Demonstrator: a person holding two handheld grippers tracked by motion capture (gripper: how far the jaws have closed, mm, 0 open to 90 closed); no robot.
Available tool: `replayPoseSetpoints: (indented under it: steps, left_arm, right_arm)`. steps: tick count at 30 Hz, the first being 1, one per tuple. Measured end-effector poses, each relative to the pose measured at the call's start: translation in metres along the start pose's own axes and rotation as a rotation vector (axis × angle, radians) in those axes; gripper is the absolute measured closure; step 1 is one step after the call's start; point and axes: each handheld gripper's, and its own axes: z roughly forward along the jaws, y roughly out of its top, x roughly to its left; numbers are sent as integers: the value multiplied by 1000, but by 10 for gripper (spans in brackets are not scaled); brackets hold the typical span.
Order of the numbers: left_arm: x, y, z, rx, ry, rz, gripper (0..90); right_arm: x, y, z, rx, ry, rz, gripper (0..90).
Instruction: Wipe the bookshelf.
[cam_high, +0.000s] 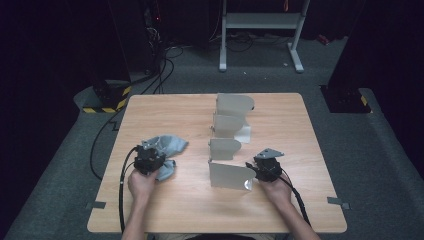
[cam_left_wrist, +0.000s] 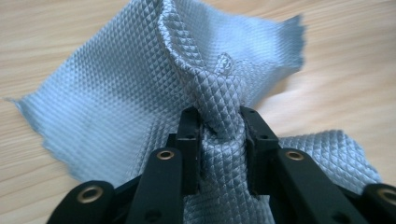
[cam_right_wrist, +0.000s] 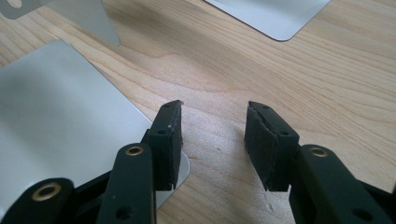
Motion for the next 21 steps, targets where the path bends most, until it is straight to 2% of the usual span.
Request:
replayPoseSetpoints:
  steps: [3, 4, 5, 6, 7, 11, 13, 14, 16, 18, 21]
  left_arm:
    - [-22, 2, -5, -24, -76, 65, 734]
    - [-33, 3, -7, -30, -111, 98, 738]
    - [-47, 5, -10, -43, -175, 133, 758]
    - [-47, 5, -10, -43, -175, 133, 772]
    - [-59, 7, -11, -44, -215, 174, 772]
    - [-92, 13, -15, -58, -291, 291, 787]
    - [-101, 17, -18, -74, -313, 318, 787]
    - [-107, 21, -21, -94, -346, 321, 787]
    - [-110, 23, -22, -110, -357, 318, 786]
    - [-115, 30, -30, -155, -392, 309, 780]
    - [-118, 34, -37, -185, -383, 307, 781]
  right_arm:
    - [0, 0, 0, 0, 0, 0, 570]
    - [0, 0, 0, 0, 0, 0, 569]
    - [0, 0, 0, 0, 0, 1, 569]
    - [0, 0, 0, 0, 0, 1, 568]
    - [0, 0, 0, 0, 0, 1, 568]
    - [0, 0, 0, 0, -2, 1, 568]
    - [0, 0, 0, 0, -2, 1, 568]
    - [0, 0, 0, 0, -3, 2, 567]
    - [0, 0, 0, 0, -3, 2, 567]
    - [0, 0, 0, 0, -3, 2, 567]
    - [0, 0, 0, 1, -4, 3, 562]
